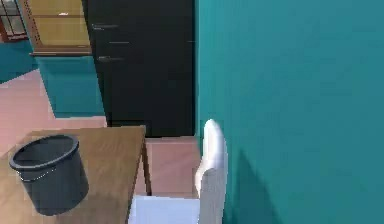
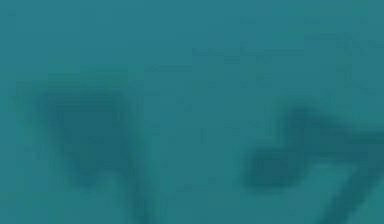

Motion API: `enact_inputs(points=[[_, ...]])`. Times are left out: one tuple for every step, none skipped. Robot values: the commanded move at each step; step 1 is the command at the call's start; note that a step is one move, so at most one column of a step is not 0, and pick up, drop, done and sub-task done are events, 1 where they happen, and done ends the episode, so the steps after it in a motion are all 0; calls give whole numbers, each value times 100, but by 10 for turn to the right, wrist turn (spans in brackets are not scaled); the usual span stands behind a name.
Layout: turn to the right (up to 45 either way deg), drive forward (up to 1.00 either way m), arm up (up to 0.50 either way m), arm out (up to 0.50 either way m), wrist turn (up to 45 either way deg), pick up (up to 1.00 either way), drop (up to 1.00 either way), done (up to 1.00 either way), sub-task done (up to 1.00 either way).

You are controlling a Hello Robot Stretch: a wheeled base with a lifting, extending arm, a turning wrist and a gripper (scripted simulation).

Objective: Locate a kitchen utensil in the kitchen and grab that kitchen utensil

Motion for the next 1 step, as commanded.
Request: enact_inputs(points=[[-450,0,0,0,0,0,0,0,0]])
